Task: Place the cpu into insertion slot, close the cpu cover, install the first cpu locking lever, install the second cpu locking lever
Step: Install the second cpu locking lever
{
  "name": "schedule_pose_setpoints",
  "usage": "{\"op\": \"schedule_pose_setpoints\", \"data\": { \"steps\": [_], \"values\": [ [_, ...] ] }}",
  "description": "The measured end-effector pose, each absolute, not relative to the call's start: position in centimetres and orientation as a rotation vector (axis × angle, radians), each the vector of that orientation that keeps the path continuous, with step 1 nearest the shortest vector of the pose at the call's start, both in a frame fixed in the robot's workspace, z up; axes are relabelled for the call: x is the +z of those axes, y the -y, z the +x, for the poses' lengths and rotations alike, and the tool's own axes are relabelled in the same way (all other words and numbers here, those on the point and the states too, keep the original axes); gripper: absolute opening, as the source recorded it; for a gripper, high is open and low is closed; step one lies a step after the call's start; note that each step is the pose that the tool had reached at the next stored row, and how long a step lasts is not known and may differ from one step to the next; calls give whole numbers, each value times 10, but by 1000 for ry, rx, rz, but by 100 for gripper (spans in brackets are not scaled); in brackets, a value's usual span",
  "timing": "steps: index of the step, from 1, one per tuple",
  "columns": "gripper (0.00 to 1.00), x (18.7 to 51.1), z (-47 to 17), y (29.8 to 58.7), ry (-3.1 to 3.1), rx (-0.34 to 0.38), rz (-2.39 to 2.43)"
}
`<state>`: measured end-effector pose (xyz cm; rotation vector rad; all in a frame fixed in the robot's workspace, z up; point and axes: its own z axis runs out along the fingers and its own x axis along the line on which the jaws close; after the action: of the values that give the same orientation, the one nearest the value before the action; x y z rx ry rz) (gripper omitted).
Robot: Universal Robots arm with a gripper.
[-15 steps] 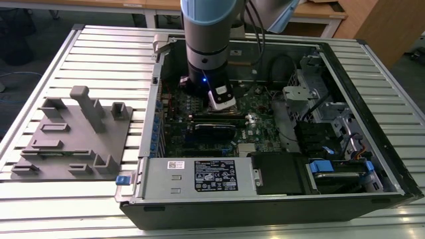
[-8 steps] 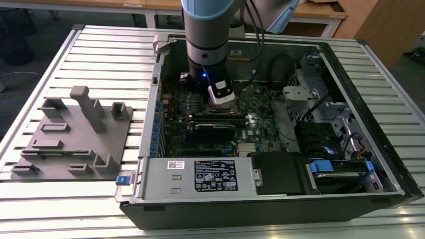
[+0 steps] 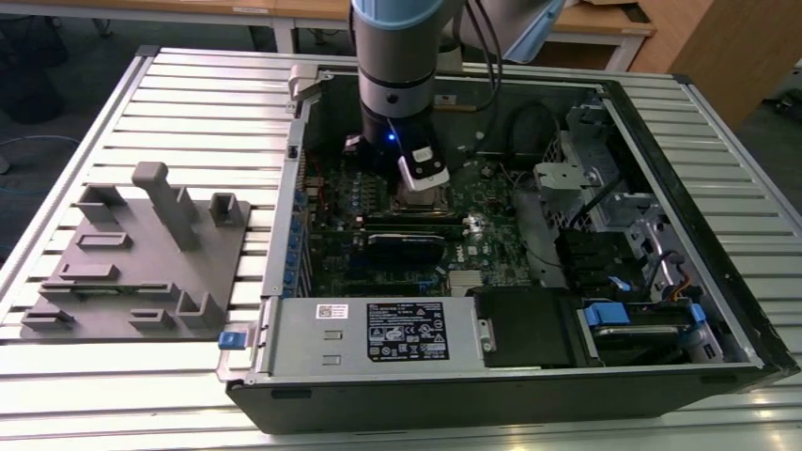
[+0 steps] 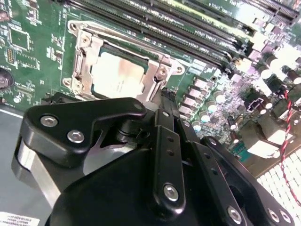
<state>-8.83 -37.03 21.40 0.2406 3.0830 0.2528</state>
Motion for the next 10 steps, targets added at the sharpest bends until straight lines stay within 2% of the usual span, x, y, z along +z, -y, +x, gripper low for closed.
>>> {"op": "schedule_pose_setpoints", "data": {
  "steps": [3,10],
  "values": [
    [11,214,-86,368,-3084,219,240],
    [11,214,-68,365,-3085,209,240]
  ]
}}
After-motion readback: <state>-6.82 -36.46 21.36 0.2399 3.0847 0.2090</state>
